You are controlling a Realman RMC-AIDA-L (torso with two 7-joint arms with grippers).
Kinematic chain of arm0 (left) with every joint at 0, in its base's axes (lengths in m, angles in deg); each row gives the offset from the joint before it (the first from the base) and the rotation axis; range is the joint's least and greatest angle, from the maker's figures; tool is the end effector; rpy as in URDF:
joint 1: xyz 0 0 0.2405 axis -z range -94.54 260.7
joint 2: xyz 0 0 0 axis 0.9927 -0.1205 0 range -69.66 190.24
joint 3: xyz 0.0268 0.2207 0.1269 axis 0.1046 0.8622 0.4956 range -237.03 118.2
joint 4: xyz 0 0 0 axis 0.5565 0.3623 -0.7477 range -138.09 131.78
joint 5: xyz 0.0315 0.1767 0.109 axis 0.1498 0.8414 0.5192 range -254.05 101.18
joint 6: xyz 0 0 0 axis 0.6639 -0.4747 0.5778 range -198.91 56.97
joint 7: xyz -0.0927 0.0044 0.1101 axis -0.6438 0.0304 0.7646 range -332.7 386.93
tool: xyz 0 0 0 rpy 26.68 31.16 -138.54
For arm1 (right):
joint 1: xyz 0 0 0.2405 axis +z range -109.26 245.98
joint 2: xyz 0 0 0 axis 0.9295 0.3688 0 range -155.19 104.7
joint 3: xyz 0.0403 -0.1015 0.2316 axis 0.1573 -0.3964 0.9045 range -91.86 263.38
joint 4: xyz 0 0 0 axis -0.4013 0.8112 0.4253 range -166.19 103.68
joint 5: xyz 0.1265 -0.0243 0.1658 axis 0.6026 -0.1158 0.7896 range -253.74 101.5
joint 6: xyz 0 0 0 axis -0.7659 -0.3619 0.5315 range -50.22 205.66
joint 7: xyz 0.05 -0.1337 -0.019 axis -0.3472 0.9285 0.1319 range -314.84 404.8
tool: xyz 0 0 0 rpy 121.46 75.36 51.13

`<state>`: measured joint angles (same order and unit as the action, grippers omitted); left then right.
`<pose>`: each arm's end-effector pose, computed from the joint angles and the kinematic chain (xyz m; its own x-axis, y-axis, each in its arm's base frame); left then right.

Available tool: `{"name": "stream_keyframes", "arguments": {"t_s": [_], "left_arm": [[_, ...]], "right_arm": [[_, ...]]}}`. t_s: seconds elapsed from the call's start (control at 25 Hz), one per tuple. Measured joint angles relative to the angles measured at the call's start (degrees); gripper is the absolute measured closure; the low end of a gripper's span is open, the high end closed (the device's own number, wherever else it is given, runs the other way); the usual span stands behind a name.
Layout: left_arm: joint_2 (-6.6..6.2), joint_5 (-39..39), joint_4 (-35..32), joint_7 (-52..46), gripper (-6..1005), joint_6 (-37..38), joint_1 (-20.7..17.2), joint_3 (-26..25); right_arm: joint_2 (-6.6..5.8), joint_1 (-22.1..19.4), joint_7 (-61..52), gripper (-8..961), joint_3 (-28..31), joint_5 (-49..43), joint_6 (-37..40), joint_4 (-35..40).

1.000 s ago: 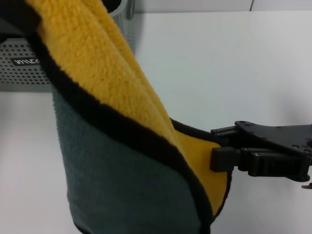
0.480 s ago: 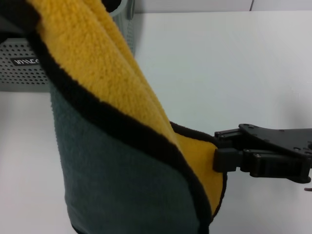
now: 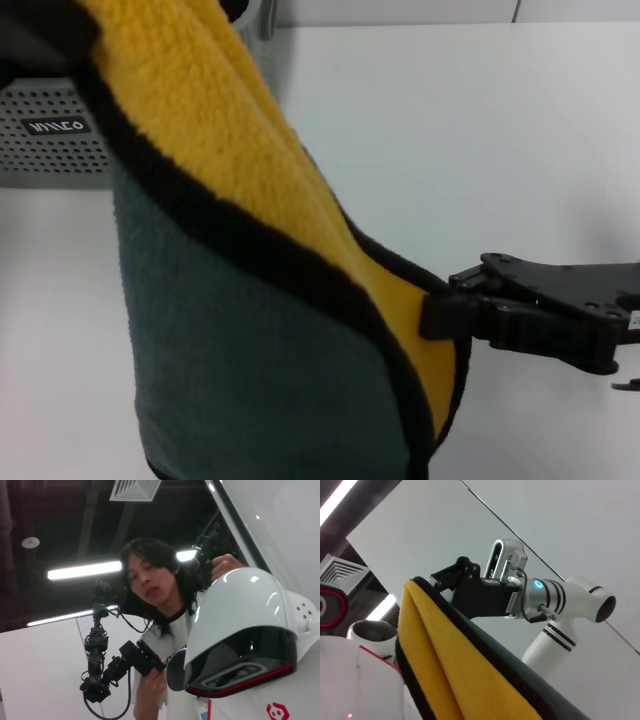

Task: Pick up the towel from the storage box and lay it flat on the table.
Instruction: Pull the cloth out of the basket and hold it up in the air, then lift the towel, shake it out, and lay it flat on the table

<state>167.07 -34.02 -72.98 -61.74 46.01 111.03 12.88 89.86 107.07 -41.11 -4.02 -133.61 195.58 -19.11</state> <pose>-0.0880 0.2581 0.1480 0.3271 -0.1995 0.9237 -0.4818 -0.8761 -0.0186 0.1730 0.2634 -0.0181 0.4714 -0.6359 -0.6111 -0.1410 -0.7383 0.6595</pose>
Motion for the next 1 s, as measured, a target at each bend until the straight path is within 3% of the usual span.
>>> {"name": "stream_keyframes", "arguments": {"t_s": [0.2, 0.36, 0.52, 0.76, 0.88, 1.0], "left_arm": [[0.22, 1.75, 2.67, 0.72, 977, -0.01, -0.04, -0.22], [0.72, 6.19, 6.7, 1.55, 977, -0.18, -0.95, -1.51], [2.75, 16.11, 8.6, 1.63, 977, -0.43, -3.25, -6.28], [8.41, 36.4, 10.85, 1.28, 976, -0.7, -6.33, -19.9], [9.31, 43.52, 14.95, 1.49, 976, -2.51, -6.13, -24.89], [9.44, 47.47, 16.59, 1.42, 976, -6.93, -6.34, -26.17]], "right_arm": [[-0.18, -0.74, 1.22, 849, 0.12, 0.17, -2.0, 0.19], [-1.42, -2.04, 2.54, 943, 2.14, 0.4, -4.82, 0.64], [-3.5, -4.22, 3.79, 943, 6.32, 0.24, -8.59, 3.5], [-6.04, -7.09, 1.56, 943, 9.88, 0.09, -15.67, 13.54], [-6.88, -6.63, -0.58, 942, 10.04, -0.48, -20.05, 17.9], [-7.64, -5.77, -3.38, 942, 10.11, -2.81, -23.89, 23.13]]}}
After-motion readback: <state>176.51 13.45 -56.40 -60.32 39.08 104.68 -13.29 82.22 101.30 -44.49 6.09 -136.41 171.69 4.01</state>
